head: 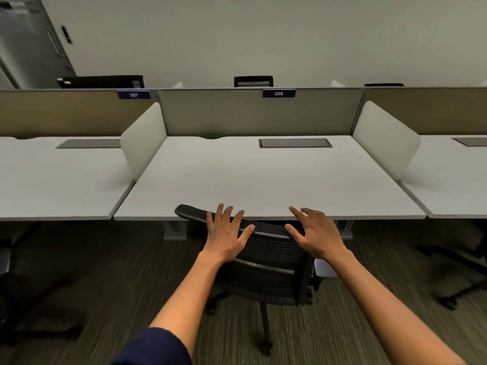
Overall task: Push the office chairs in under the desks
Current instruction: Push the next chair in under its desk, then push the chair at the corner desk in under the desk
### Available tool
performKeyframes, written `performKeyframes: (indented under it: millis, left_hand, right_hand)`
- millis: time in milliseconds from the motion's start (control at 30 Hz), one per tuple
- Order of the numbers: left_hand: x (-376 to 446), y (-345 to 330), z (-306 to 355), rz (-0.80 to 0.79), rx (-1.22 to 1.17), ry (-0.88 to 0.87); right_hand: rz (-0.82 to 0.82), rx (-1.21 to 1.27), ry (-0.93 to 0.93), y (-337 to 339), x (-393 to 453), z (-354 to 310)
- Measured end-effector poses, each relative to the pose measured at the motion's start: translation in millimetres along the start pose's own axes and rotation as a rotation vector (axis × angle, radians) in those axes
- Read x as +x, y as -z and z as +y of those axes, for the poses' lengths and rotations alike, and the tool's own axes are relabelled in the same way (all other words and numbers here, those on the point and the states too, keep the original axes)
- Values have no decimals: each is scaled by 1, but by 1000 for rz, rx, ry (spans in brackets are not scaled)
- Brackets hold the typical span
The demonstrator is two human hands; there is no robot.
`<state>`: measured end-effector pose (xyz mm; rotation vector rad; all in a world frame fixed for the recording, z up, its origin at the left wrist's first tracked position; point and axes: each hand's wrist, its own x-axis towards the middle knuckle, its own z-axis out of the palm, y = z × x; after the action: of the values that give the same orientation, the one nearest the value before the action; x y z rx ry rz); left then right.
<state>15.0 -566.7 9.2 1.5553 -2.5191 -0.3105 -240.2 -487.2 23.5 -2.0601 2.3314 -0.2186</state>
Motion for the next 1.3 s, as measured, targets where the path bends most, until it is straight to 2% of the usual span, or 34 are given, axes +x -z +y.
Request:
performKeyframes:
  millis: [167,300,567,800,900,1300]
  left_hand:
    - [22,-5,6,-46,67,10]
    - [30,-1,-1,-77,140,46]
    - [-5,11,-53,14,157,150]
    - [-75,34,-135,51,122,330]
    - [-126,46,-188,67,111,447]
    - [-386,110,-435,162,143,785]
  right_hand:
    - [18,-8,-90,-3,29,16]
    - [91,18,-133,-7,38,2]
    - [187,149,70,-18,54,-88]
    - [99,205,295,-35,61,-216]
    - [49,193,401,-49,50,-290]
    - [5,204,696,-94,-38,-615]
